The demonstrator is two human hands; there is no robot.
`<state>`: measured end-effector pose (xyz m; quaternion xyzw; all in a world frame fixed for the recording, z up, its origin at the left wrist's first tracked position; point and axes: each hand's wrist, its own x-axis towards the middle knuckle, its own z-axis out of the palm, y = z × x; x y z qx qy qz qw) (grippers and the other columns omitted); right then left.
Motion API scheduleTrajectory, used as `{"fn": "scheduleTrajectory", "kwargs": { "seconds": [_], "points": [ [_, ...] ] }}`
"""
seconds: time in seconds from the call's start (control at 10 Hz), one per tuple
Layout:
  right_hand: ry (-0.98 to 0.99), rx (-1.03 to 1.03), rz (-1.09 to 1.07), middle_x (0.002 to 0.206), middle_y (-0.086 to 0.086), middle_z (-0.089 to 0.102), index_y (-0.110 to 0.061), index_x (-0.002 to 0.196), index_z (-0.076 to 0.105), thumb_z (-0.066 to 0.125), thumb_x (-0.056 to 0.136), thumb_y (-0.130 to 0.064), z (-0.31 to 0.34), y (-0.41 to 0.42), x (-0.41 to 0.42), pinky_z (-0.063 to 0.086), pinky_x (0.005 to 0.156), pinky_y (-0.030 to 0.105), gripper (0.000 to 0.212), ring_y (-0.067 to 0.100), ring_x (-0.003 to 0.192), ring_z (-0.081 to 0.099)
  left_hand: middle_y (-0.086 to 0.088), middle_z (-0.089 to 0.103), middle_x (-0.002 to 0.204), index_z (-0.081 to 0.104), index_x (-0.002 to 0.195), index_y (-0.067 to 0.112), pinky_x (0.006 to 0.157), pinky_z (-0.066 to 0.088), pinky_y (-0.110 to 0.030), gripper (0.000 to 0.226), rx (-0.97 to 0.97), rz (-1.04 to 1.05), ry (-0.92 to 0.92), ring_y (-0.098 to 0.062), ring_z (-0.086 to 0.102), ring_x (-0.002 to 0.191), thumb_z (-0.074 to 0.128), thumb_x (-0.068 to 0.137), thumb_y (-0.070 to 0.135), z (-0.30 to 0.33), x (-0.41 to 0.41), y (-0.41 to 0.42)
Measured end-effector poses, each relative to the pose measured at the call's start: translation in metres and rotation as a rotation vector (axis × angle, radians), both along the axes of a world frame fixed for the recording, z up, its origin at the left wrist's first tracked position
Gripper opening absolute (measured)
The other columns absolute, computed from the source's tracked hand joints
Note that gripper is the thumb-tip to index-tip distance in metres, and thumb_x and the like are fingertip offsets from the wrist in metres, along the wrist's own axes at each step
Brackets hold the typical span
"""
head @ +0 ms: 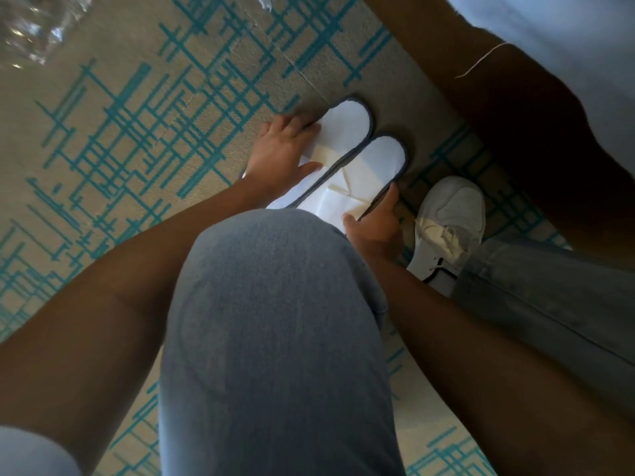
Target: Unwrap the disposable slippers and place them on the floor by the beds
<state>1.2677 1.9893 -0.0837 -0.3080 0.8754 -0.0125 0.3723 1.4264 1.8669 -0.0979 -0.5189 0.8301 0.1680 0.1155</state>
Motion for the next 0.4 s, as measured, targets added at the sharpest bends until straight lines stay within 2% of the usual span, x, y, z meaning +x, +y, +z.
{"fn": "scheduleTrajectory", "kwargs": {
  "seconds": [0.2, 0.3, 0.4],
  "points": [
    [0.025, 0.018, 0.041, 0.138, 0.017, 0.057, -0.027, 0.158, 0.007, 0.078, 0.083, -0.04, -0.003, -0.005, -0.002, 0.054, 0.09, 0.048, 0.104, 0.038, 0.121, 0.059, -0.006, 0.045, 0.15, 0.044, 0.15, 0.021, 0.107, 0.036, -0.046, 0.068, 0.043, 0.054, 0.001, -0.032, 0.042, 0.133, 0.062, 0.092, 0.05, 0.001, -0.003, 0.003],
    [-0.004, 0.065, 0.008, 0.139, 0.017, 0.055, -0.025, 0.159, 0.008, 0.075, 0.085, -0.035, 0.005, -0.007, 0.004, 0.053, 0.088, 0.049, 0.101, 0.038, 0.12, 0.059, -0.009, 0.041, 0.154, 0.046, 0.149, 0.021, 0.109, 0.036, -0.047, 0.066, 0.098, 0.063, 0.001, -0.034, 0.041, 0.136, 0.068, 0.09, 0.043, 0.012, -0.004, -0.002],
    [-0.07, 0.124, -0.093, 0.14, 0.016, 0.053, -0.019, 0.154, 0.017, 0.07, 0.085, -0.033, 0.019, -0.02, 0.004, 0.053, 0.092, 0.049, 0.088, 0.04, 0.119, 0.06, -0.012, 0.033, 0.159, 0.048, 0.147, 0.02, 0.113, 0.035, -0.05, 0.067, 0.09, 0.166, 0.03, -0.037, 0.037, 0.141, 0.072, 0.087, 0.039, 0.044, 0.0, -0.011]
  ]
}}
